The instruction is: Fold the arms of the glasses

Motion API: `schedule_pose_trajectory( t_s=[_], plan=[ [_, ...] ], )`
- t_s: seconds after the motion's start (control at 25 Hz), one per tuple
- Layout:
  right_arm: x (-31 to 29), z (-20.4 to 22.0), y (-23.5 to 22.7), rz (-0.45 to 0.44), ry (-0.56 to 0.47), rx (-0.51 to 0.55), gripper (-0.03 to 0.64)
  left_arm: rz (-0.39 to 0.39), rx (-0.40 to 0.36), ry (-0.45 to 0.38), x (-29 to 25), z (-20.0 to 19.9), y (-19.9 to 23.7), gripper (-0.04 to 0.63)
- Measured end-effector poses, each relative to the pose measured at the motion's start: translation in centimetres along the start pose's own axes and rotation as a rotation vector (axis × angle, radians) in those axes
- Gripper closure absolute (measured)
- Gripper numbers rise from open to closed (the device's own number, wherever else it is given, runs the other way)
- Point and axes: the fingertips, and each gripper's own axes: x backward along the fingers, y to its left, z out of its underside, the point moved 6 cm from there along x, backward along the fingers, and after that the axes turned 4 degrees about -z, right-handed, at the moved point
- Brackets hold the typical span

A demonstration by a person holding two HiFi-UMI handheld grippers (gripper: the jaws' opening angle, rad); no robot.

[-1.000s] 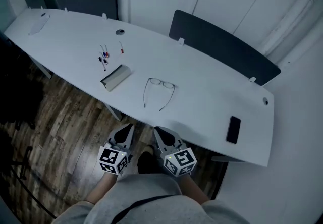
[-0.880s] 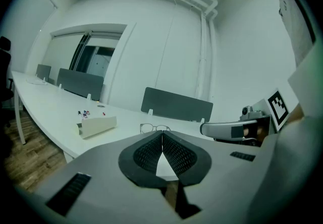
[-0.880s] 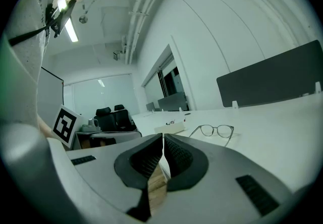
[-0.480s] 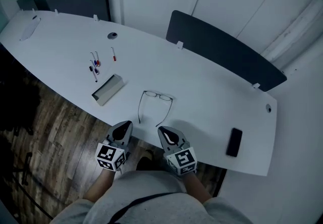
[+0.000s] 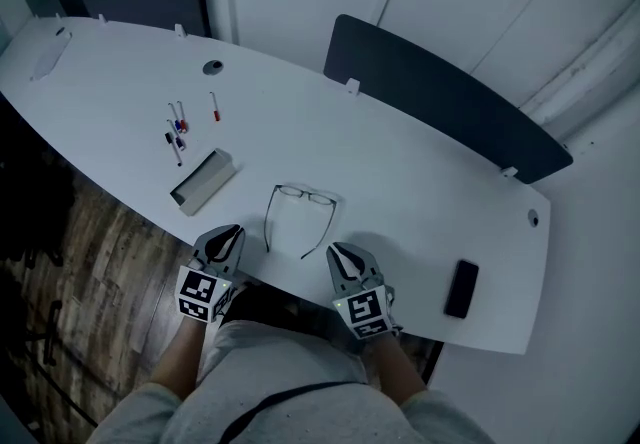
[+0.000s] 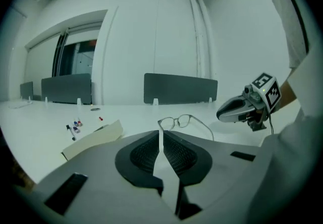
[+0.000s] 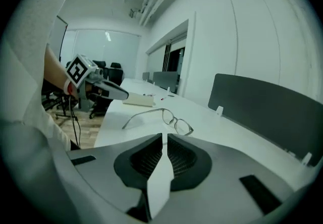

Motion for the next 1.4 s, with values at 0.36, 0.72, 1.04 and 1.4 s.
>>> schedule_pose_trajectory(
  t_s=[0.36,0.72,1.04,1.4],
  plan=[
    [-1.0,0.9,-2.0,0.048,0.129,0.232,0.500,0.051,-0.209,0.107,-3.2,1.2,1.4,0.494],
    [-3.0,1.3,-2.9,0.117,0.229,0.556,0.440,0.124,-0.437,0.169,-6.7,1.5,2.1,0.468],
    [-5.6,1.3,-3.0,0.154,0.275,0.723,0.418,0.224,-0.581,0.179,-8.7,1.7,1.6,0.458],
    [-7.1,1.4,-3.1,0.151,0.301,0.794,0.418,0.264,-0.866,0.216,-9.8,1.7,0.7,0.459]
  ],
)
